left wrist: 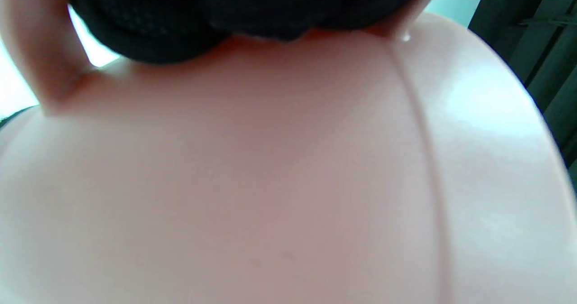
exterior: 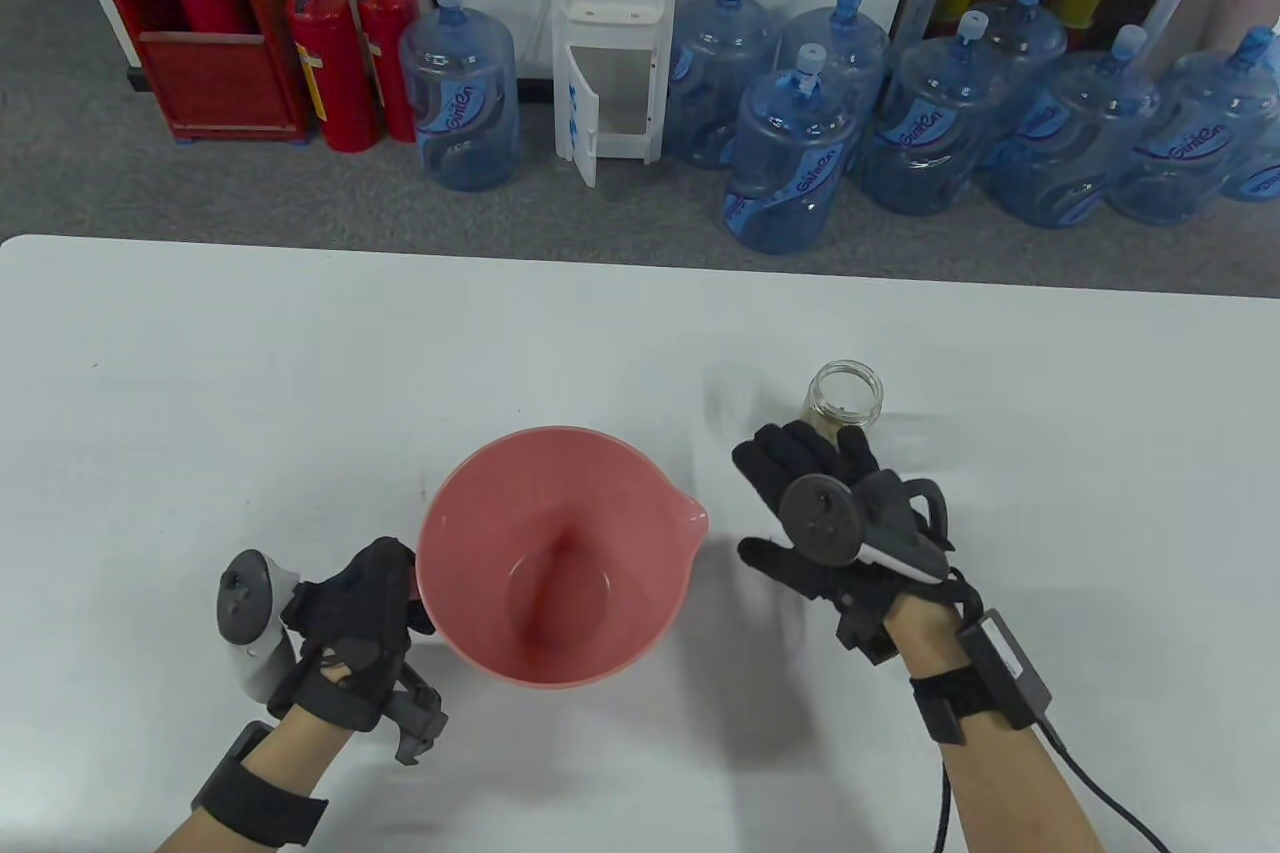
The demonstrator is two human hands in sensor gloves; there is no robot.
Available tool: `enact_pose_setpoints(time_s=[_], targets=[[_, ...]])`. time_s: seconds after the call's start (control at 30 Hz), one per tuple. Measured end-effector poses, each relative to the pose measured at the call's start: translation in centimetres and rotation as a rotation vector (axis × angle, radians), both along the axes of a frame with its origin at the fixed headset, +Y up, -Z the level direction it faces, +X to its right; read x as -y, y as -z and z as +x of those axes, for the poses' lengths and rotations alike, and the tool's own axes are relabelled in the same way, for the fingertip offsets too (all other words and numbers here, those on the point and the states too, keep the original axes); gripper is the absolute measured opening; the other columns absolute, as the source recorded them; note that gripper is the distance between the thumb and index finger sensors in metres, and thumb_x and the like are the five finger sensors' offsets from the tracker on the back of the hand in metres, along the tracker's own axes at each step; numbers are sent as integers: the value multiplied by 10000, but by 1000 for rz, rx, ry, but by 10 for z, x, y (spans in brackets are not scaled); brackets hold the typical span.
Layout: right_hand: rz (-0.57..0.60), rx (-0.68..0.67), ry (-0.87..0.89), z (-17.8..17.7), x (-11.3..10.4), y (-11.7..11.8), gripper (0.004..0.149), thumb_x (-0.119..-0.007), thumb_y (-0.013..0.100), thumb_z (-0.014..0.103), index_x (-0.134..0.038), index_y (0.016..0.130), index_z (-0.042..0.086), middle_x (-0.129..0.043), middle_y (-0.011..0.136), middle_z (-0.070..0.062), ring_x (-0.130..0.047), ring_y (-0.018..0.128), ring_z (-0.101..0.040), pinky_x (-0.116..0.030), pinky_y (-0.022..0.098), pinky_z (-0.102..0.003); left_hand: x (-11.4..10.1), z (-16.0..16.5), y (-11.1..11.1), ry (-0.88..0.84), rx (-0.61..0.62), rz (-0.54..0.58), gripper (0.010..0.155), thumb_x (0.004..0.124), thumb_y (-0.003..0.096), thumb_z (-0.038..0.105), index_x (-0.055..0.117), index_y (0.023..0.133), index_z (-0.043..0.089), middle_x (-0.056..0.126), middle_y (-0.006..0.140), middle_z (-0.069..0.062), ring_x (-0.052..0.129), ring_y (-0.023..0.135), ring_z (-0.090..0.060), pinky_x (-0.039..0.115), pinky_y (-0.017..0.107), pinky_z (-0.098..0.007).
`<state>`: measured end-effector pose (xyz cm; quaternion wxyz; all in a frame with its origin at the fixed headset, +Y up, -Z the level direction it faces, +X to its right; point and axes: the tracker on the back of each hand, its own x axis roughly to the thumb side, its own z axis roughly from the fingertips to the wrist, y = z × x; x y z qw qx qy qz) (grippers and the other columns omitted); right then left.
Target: Hold salad bowl and receive raisins poured from storage jar
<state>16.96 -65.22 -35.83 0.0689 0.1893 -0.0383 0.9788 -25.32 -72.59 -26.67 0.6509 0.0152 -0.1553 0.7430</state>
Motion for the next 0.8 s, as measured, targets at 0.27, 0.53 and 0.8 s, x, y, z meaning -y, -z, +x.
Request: enact_pose_setpoints(time_s=[0.27,0.53,0.8], targets=[[17,412,403,66,6,62,925,-760,299,693,-277,1029,392,-286,1137,61,-370,1107,-230,-247,800,-586,0,0,-1,-11,-10,-3,481,559,426,542,849,425,159,878,300,-27,915,359,-356,701,527,-564],[-194,588,673,97,66,85,1065,-831,239,731,-272,1044,313,-396,1128,-2,-502,1082,-249,-287,787,-604,-1,0,-1,-33,-6,-3,481,557,425,543,849,425,160,878,301,-15,914,358,-356,702,526,-564],[-246,606,579,100,86,91,1047,-888,205,722,-370,1033,344,-548,1079,33,-669,998,-249,-290,778,-615,-2,-1,-2,-20,-13,3,476,570,427,540,851,422,156,878,296,-20,908,352,-361,699,524,-566]])
